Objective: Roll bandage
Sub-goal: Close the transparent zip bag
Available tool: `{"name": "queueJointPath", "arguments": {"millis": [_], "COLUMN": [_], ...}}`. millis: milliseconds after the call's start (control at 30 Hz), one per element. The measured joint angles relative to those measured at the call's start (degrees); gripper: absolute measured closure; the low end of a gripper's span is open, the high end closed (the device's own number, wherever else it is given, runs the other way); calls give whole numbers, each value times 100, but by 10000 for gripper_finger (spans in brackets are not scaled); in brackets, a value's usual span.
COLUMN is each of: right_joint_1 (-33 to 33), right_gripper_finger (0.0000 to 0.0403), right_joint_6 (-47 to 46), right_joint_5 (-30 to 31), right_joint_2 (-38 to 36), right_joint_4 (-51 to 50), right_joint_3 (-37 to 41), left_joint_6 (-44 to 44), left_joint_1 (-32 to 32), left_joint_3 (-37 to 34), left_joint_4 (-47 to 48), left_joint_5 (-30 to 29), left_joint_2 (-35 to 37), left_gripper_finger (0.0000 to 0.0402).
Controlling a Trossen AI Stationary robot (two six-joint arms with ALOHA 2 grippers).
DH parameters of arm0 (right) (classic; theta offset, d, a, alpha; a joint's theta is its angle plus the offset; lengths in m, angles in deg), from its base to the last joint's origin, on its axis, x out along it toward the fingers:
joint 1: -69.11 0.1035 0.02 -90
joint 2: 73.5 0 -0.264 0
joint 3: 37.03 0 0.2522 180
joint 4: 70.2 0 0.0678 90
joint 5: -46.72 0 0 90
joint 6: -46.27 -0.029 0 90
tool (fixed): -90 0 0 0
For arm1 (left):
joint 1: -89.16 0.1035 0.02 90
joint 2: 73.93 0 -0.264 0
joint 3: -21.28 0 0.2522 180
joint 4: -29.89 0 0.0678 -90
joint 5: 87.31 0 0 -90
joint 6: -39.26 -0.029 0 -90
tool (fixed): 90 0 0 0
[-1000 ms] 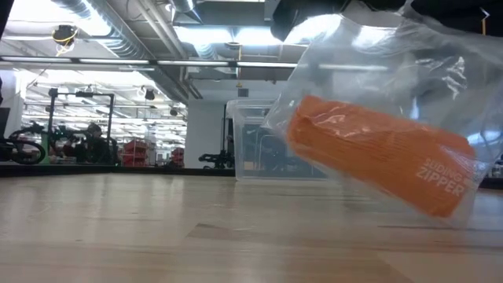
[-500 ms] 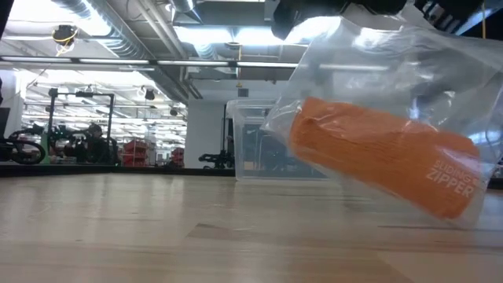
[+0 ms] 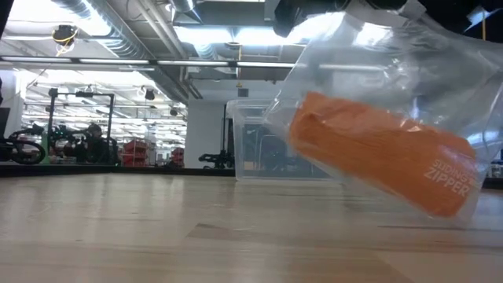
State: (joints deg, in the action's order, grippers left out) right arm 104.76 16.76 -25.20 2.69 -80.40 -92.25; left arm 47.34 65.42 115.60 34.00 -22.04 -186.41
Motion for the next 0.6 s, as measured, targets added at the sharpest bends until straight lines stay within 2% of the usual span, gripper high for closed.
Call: {"name": "queueJointPath", "arguments": {"millis": [167,433,600], "right_joint_1": [-6,-1,1], "right_gripper_finger": [274,380,368], "right_joint_6": [286,371,248], "right_joint_5": [206,226,96], "right_joint_2": [25,25,23], "right_joint_4": [8,-75,-16], "right_joint_3": [0,0,0], "left_joint_6": [0,18,20], "left_joint_1": [0,4,-17], "left_joint_3": [0,0,-8], "left_joint_4": [0,13,63], "left_joint_5": [0,-1,9], "left_joint_2": [0,1,91], "left_gripper_finger": [401,402,401]}}
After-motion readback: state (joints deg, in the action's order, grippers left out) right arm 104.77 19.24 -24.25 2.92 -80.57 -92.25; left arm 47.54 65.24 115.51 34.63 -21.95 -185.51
